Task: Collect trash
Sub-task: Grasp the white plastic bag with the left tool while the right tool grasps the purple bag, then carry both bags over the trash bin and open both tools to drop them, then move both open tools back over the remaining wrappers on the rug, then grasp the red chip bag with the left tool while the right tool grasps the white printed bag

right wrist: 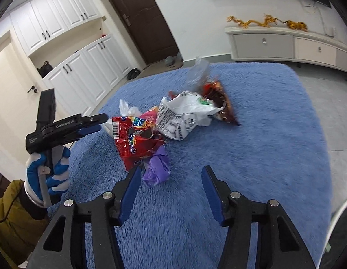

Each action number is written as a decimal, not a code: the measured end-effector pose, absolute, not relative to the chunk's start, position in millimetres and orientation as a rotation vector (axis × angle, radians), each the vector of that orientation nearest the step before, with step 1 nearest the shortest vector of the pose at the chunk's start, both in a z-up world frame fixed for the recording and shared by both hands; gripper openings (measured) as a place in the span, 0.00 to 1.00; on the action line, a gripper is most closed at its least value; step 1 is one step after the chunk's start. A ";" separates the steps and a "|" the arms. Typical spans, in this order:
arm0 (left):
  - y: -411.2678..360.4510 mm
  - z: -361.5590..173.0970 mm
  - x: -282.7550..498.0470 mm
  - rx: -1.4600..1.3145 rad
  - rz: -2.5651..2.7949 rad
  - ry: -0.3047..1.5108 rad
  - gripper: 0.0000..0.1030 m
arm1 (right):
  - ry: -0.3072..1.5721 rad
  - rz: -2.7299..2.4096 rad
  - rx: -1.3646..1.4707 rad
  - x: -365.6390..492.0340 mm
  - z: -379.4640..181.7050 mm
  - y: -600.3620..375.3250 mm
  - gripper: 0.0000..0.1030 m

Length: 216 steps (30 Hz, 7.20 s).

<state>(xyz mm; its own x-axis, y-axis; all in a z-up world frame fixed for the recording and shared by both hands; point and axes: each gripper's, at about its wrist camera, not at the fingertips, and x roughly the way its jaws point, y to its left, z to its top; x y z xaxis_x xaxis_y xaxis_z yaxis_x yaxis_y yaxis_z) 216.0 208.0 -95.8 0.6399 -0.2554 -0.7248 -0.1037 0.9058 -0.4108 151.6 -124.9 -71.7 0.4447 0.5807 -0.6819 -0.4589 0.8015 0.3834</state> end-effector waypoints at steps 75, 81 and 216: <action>-65.7 151.4 43.1 -0.082 -0.647 0.525 0.07 | 0.443 0.154 0.226 -83.1 75.3 -364.3 0.25; -175.9 128.9 64.9 -0.007 -0.761 0.608 0.07 | 0.483 0.065 0.298 -80.6 46.9 -423.3 0.26; 48.5 -64.2 161.3 -0.010 -0.087 0.688 0.62 | 0.822 0.526 0.259 182.1 -64.2 -169.1 0.55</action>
<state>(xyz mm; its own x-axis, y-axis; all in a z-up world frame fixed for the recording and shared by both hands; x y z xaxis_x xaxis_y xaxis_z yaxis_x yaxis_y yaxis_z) 161.3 48.5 -64.2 0.7690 -0.0833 -0.6338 0.0765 0.9963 -0.0382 182.1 -169.1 -64.2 0.5630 0.5384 -0.6270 -0.3431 0.8425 0.4154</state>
